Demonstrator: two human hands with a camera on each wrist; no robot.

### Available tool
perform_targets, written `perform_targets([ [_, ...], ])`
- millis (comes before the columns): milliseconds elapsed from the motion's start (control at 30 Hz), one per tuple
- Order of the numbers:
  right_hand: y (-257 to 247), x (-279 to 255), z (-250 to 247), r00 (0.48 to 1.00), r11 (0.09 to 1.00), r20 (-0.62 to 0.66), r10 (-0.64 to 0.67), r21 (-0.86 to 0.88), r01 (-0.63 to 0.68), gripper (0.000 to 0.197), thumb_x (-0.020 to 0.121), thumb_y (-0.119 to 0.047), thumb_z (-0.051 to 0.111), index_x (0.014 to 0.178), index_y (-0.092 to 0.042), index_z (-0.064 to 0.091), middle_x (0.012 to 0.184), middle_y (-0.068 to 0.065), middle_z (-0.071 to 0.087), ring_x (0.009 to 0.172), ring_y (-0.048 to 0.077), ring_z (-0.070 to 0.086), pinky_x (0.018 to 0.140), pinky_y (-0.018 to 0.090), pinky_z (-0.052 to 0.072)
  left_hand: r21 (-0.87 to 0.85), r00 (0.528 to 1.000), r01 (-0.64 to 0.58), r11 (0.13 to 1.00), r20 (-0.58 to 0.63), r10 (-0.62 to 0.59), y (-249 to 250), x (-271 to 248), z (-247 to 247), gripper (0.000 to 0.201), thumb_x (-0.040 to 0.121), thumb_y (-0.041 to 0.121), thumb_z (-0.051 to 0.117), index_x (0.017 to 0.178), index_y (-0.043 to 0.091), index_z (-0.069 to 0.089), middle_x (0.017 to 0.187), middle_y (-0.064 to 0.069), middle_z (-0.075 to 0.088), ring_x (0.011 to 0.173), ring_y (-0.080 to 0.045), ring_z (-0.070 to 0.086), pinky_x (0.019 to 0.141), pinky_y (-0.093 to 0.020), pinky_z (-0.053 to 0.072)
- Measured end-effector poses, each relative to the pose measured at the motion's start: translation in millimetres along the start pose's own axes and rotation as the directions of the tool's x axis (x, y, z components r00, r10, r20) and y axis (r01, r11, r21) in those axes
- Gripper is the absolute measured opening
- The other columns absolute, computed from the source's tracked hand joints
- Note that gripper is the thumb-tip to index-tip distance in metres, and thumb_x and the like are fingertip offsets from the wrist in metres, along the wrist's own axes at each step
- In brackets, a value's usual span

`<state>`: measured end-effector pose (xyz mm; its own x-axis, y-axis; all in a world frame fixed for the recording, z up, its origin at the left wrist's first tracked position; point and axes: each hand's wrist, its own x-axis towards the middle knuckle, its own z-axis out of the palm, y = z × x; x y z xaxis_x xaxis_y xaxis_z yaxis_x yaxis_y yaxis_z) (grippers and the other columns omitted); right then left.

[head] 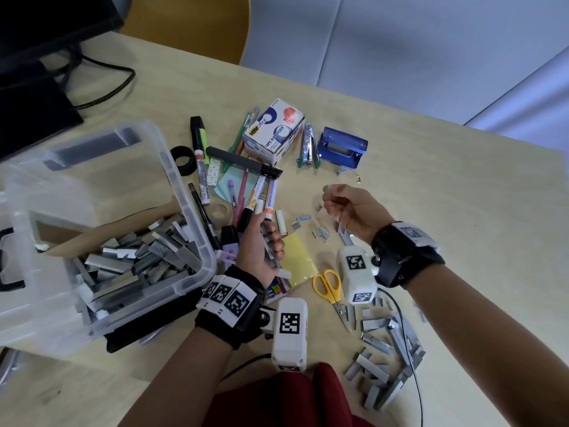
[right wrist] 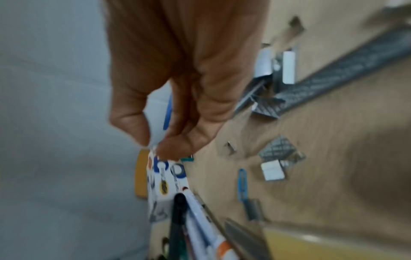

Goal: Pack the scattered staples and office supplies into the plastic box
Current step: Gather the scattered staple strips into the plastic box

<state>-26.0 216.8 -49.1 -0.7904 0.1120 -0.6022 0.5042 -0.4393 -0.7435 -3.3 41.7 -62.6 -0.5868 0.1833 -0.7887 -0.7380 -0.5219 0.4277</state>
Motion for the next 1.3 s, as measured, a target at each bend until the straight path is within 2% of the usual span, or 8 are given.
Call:
perform_targets([
  [167,0.0,-13.4,4.0,0.973,0.962,0.210,0.093,0.234,-0.142,0.015,0.071,-0.015,0.042,0.077,-0.005,0.052,0.067,0.007,0.057,0.052,0.012,0.052,0.047,0.018,0.045,0.002,1.000,-0.009,1.000,-0.014,0.009,0.4,-1.7,0.5,0.037,0.095,0.035,0.040,0.062,0.019,0.038,0.039,0.007,0.037,0.028,-0.005,0.033,0.034,-0.010,0.025],
  [300,2.2,-8.0,22.6,0.985,0.974,0.097,0.145,-0.187,-0.125,0.025,0.082,-0.007,0.040,0.058,-0.010,0.044,0.058,0.007,0.044,0.046,0.016,0.037,0.044,0.020,0.031,-0.027,0.996,-0.065,0.998,-0.066,0.063,1.6,-3.3,-1.0,0.038,0.097,0.036,0.038,0.063,0.019,0.038,0.037,0.008,0.037,0.027,-0.004,0.032,0.033,-0.009,0.025],
  [400,13.1,-2.8,40.5,0.993,0.486,0.119,0.002,-0.868,0.103,0.025,0.086,-0.015,0.055,0.063,-0.010,0.046,0.061,0.001,0.046,0.052,0.015,0.046,0.047,0.021,0.033,-0.042,0.990,-0.103,0.994,-0.098,0.099,2.3,-2.1,-1.5,0.038,0.097,0.037,0.038,0.063,0.018,0.039,0.037,0.008,0.038,0.027,-0.005,0.033,0.032,-0.009,0.026],
  [500,25.3,-1.0,53.9,0.972,-0.061,0.235,-0.005,-0.970,0.235,0.033,0.082,-0.041,0.061,0.090,-0.011,0.052,0.085,0.005,0.054,0.079,0.023,0.051,0.063,0.028,0.038,-0.057,0.989,-0.114,0.992,-0.103,0.108,2.9,-2.7,-1.7,0.039,0.097,0.036,0.039,0.062,0.018,0.038,0.037,0.008,0.038,0.027,-0.005,0.034,0.032,-0.010,0.026],
  [700,35.6,-1.6,56.6,0.947,-0.269,0.318,0.030,-0.910,0.315,0.040,0.086,-0.045,0.056,0.100,-0.007,0.054,0.097,0.012,0.058,0.091,0.029,0.055,0.066,0.032,0.036,-0.054,0.986,-0.132,0.990,-0.110,0.126,3.3,-5.3,-2.9,0.039,0.097,0.034,0.039,0.062,0.017,0.039,0.036,0.006,0.039,0.026,-0.005,0.034,0.031,-0.011,0.025],
  [900,27.7,0.2,44.1,0.948,-0.106,0.307,0.081,-0.943,0.315,0.020,0.091,-0.028,0.053,0.082,-0.012,0.049,0.098,0.014,0.059,0.093,0.025,0.055,0.074,0.029,0.038,-0.041,0.986,-0.122,0.992,-0.117,0.117,1.7,-5.4,-4.0,0.038,0.096,0.036,0.040,0.062,0.018,0.039,0.037,0.008,0.039,0.027,-0.005,0.034,0.032,-0.010,0.025],
  [1100,16.1,-9.2,18.9,0.971,0.888,0.229,0.068,-0.457,0.046,0.019,0.081,-0.006,0.051,0.062,-0.007,0.047,0.051,0.002,0.044,0.042,0.015,0.037,0.048,0.026,0.026,-0.033,0.986,-0.119,0.992,-0.118,0.114,2.3,-5.0,-3.3,0.038,0.096,0.035,0.040,0.062,0.018,0.039,0.037,0.008,0.038,0.027,-0.005,0.034,0.032,-0.010,0.025],
  [1300,15.5,-17.1,8.5,0.943,0.990,0.302,0.138,-0.005,-0.143,0.020,0.067,-0.014,0.039,0.054,-0.010,0.054,0.054,0.004,0.047,0.043,0.014,0.039,0.041,0.017,0.033,-0.037,0.988,-0.113,0.993,-0.114,0.109,1.8,-5.1,-3.5,0.038,0.096,0.037,0.040,0.063,0.018,0.039,0.037,0.008,0.039,0.028,-0.005,0.035,0.033,-0.010,0.026],
])
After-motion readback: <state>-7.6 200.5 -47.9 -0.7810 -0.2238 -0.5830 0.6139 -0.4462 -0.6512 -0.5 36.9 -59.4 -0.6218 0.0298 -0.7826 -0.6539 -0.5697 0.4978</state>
